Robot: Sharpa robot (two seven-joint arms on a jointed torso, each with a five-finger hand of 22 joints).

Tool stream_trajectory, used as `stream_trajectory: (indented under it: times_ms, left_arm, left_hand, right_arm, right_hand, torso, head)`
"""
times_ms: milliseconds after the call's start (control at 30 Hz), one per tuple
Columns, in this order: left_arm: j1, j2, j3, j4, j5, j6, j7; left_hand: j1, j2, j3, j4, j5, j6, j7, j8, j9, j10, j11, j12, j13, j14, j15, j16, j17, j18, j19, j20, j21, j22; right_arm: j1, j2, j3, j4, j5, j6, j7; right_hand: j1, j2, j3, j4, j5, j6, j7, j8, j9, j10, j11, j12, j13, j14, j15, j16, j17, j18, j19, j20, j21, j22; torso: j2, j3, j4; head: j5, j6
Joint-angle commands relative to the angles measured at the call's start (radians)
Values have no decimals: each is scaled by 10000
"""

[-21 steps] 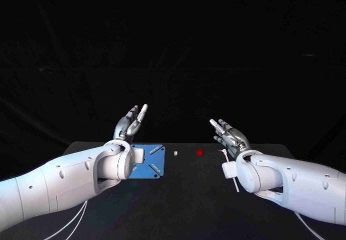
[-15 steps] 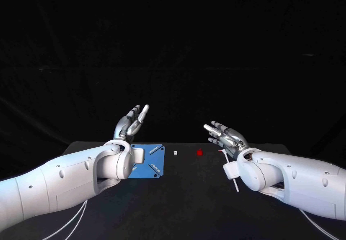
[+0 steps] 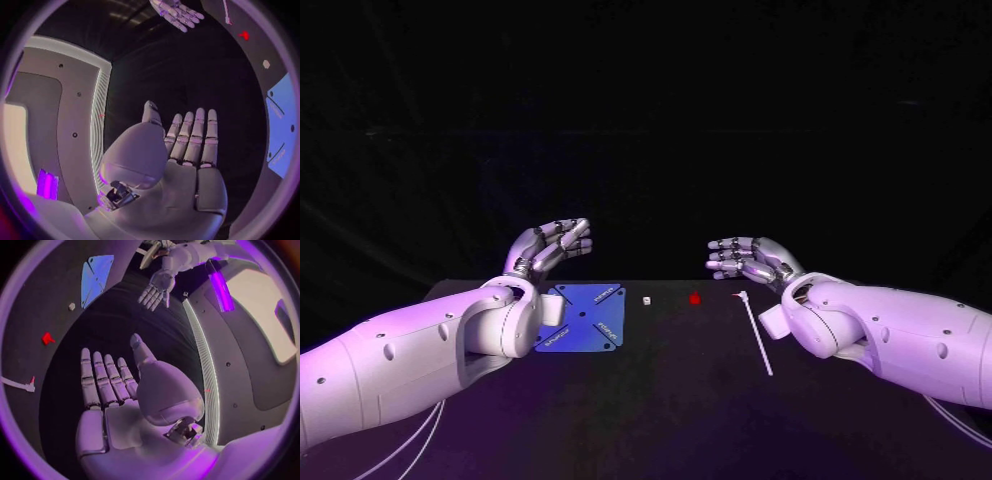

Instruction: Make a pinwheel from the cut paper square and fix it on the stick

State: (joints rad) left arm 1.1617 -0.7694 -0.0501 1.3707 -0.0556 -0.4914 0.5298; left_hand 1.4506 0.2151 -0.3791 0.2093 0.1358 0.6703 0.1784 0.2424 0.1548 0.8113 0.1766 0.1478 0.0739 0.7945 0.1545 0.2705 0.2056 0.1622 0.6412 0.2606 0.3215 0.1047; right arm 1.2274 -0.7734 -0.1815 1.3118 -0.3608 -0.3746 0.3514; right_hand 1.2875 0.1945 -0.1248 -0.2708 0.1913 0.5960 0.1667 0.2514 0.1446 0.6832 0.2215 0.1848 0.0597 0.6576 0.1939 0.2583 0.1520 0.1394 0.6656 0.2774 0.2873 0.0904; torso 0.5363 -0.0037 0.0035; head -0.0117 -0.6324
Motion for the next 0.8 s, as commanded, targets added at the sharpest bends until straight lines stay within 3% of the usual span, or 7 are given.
stream_trajectory:
  times_ms: [33,300,400,467,600,700,800]
  left_arm:
    - [19,-363,6,395,-1084,1119,-293]
    - [31,-1233,7,1289,-1780,1641,-572]
    - [40,-1321,7,1365,-2376,1735,-832]
    - [48,-1317,7,1326,-3151,1889,-1184]
    - [68,-1274,7,1281,-4200,2270,-1694]
    - [80,-1270,7,1307,-4602,2587,-1913]
    - [89,-1345,8,1436,-4781,2788,-1960]
  left_hand:
    - [1496,220,-575,-409,-185,2034,-82,702,770,3546,-599,147,296,3121,-796,1314,1680,225,2950,-690,603,7]
    - [1128,-352,-832,-139,-113,2003,-156,948,1786,4053,-758,-158,845,3546,-1064,2972,3774,205,3875,-980,1037,215]
    - [1099,-449,-828,-136,537,1815,-387,1969,3083,4190,-1043,987,1881,3627,-1324,4845,5484,184,4362,-1295,1910,753]
    - [1251,-384,-807,-85,1498,1437,-669,3566,4688,3758,-1349,2999,3500,4724,-1536,8288,8632,205,4527,-1597,3067,1549]
    - [1177,-435,-814,379,1020,80,-360,3835,5443,1955,-1023,4256,4667,3558,-1340,7979,8431,12,3883,-1478,4130,2455]
    - [1091,-644,-763,597,571,-682,272,2440,4509,695,-356,2981,3716,1273,-726,4917,6313,-171,2583,-1077,3375,2234]
    - [1122,-736,-778,535,117,-374,32,1157,3472,1190,-350,994,2082,1313,-523,1282,4158,142,2276,-535,1175,929]
  right_arm:
    - [132,-14,15,-74,-2919,-424,-471]
    - [443,-131,26,-139,-5405,-169,-1555]
    - [489,-174,27,-143,-6473,-100,-1895]
    - [519,-212,27,-124,-7354,-97,-2161]
    - [542,-230,27,-154,-7945,-24,-2338]
    - [553,-208,27,-160,-8046,73,-2360]
    - [573,-130,27,-116,-8225,113,-2395]
  right_hand:
    - [610,-826,480,-223,811,2758,424,499,635,3478,-632,-109,163,3573,-818,662,1011,441,3039,-599,976,261]
    - [-195,-1401,1004,-219,1371,4111,-486,956,1924,6049,-1652,-33,865,6060,-1957,2823,3649,439,4840,-1671,3054,1456]
    - [-404,-1846,1903,-188,1994,3917,-646,775,2512,6817,-1929,408,1749,6642,-2315,4204,5151,422,5233,-2037,4245,2268]
    - [-749,-2329,3486,-169,2109,4105,-721,593,2966,6868,-2092,1327,3229,7070,-2445,6470,7734,375,5013,-2212,5335,3234]
    - [-1181,-2898,5541,-134,1673,3496,-415,-42,3091,5954,-1793,896,3721,5881,-2186,4065,6366,330,4073,-2036,5447,3514]
    - [-1898,-3298,6347,53,980,2394,219,-840,2737,4099,-931,-1126,2566,4169,-1269,1495,5096,56,2521,-1446,4072,2901]
    - [-1819,-3410,5638,392,599,1988,-1,-1105,2403,2971,-641,-1218,1453,3025,-746,-353,3933,178,2043,-784,1857,1480]
  torso:
    - [57,7,-69]
    - [125,35,-109]
    - [138,57,-84]
    - [144,59,-87]
    - [153,52,-73]
    - [156,62,-81]
    - [179,69,-84]
  head:
    - [-63,-76]
    - [-197,-70]
    - [-208,-92]
    - [-169,-89]
    - [-175,-131]
    - [-127,-183]
    - [-75,-252]
